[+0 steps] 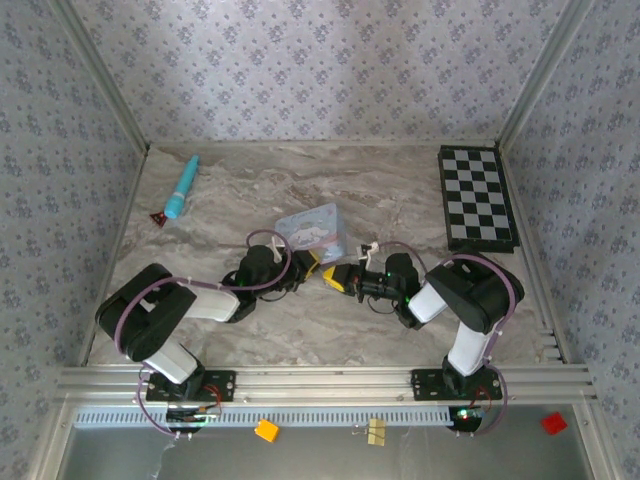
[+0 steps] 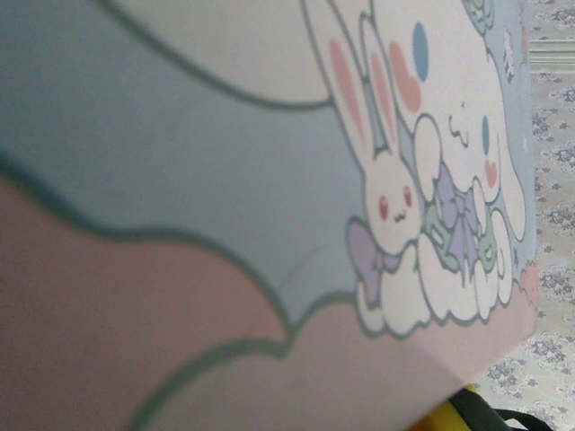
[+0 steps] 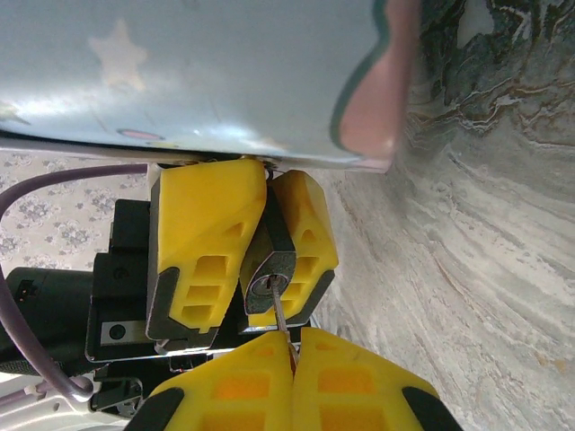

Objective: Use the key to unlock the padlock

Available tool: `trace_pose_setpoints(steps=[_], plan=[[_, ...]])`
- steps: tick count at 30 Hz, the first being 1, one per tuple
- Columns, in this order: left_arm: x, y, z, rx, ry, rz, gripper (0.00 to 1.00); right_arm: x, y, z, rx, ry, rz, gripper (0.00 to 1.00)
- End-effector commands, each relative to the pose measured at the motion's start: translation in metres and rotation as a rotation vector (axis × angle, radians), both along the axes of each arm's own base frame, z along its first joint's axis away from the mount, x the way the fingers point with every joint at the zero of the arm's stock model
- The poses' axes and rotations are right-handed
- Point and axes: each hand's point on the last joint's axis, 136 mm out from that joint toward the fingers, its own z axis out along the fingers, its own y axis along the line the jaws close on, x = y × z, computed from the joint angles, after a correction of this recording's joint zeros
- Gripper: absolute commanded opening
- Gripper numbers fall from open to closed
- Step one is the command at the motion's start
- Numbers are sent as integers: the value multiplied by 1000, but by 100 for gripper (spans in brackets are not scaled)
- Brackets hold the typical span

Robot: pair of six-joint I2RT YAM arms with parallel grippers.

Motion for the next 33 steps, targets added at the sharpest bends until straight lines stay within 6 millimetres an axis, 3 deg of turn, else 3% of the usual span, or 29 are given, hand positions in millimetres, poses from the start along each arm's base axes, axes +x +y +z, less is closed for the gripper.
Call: trace_pose_setpoints(steps=[1,33], plan=[[-4,-20,33,-85,-88,-72,1,9,2,16,34,-44,-20,0],[-11,-30,19,-28,-76,-129,0,21,-11,26,70,0,-72,0]])
